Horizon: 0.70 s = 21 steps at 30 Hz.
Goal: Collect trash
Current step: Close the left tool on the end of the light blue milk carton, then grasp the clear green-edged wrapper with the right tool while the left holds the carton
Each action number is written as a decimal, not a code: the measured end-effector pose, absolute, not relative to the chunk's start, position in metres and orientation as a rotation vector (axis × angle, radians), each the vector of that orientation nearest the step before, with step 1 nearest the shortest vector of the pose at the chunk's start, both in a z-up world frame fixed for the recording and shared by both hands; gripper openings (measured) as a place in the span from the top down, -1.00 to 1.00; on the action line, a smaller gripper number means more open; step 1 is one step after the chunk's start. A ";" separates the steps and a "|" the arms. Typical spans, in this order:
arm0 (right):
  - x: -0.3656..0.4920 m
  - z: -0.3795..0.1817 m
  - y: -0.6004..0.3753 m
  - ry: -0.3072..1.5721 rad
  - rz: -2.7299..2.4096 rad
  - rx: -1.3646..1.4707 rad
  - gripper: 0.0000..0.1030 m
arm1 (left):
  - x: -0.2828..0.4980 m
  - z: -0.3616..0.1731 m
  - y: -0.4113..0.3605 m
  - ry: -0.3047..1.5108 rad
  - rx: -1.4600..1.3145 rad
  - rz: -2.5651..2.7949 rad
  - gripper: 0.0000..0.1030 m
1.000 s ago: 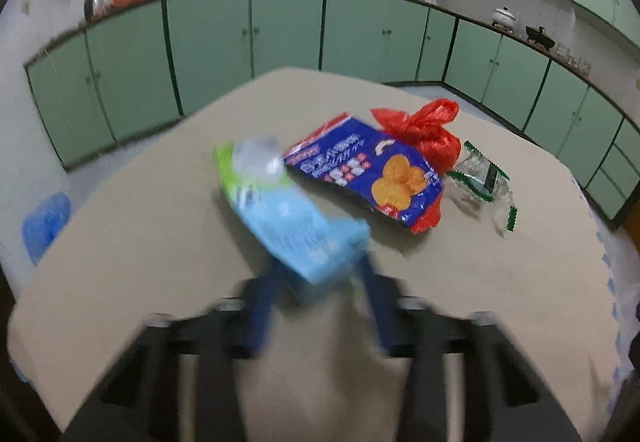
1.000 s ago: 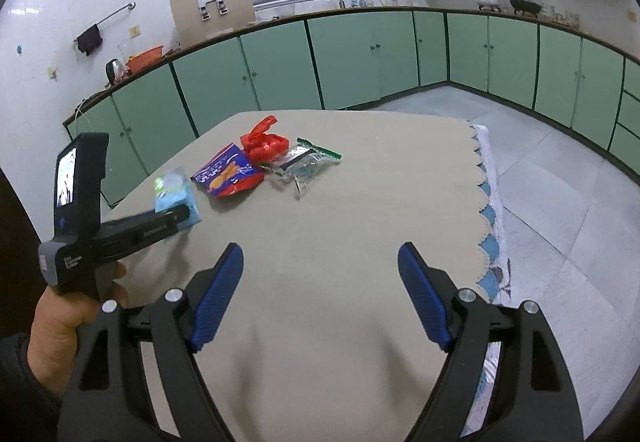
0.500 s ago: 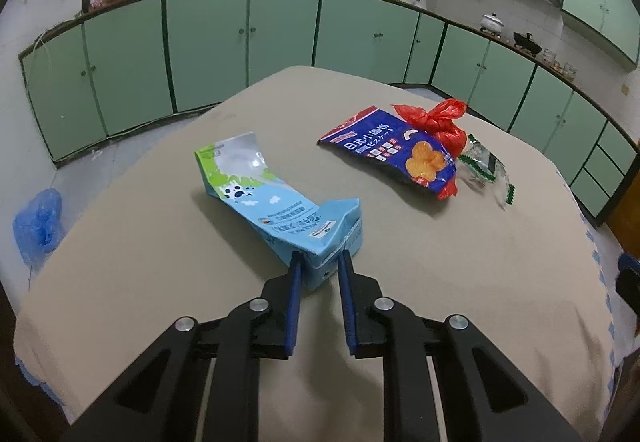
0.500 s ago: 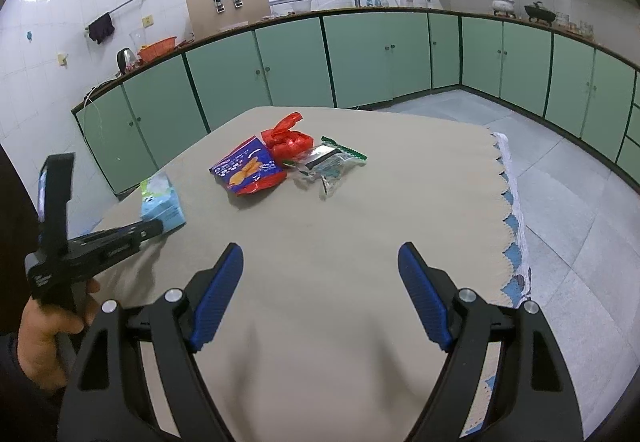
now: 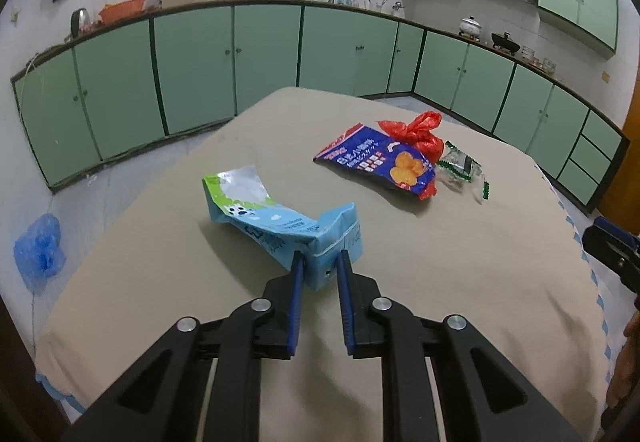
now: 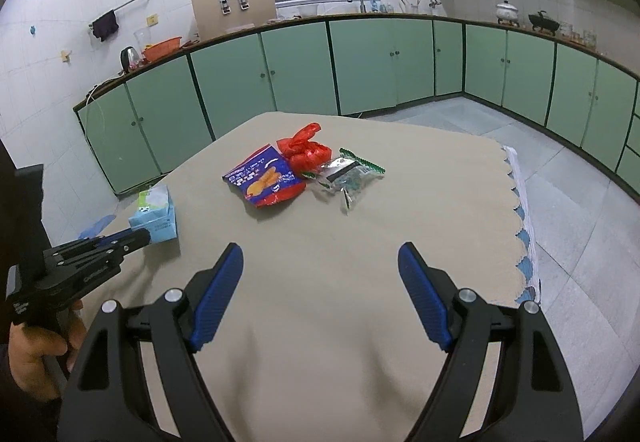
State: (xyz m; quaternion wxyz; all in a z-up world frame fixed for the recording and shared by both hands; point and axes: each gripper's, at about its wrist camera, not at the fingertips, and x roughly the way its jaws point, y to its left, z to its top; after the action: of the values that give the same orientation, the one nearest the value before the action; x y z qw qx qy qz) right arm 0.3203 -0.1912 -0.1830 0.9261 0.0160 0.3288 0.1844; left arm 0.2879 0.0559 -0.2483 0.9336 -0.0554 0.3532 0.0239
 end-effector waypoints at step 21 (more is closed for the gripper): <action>0.400 -0.215 -0.127 0.777 0.332 0.100 -0.36 | 0.283 -0.234 0.066 0.583 0.001 -0.096 0.83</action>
State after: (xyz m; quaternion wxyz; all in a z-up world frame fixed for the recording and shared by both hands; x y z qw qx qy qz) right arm 0.4002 -0.1270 -0.2149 0.9109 0.0486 0.3768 0.1609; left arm 0.2830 0.0664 -0.2336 0.9567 0.0006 0.2873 -0.0473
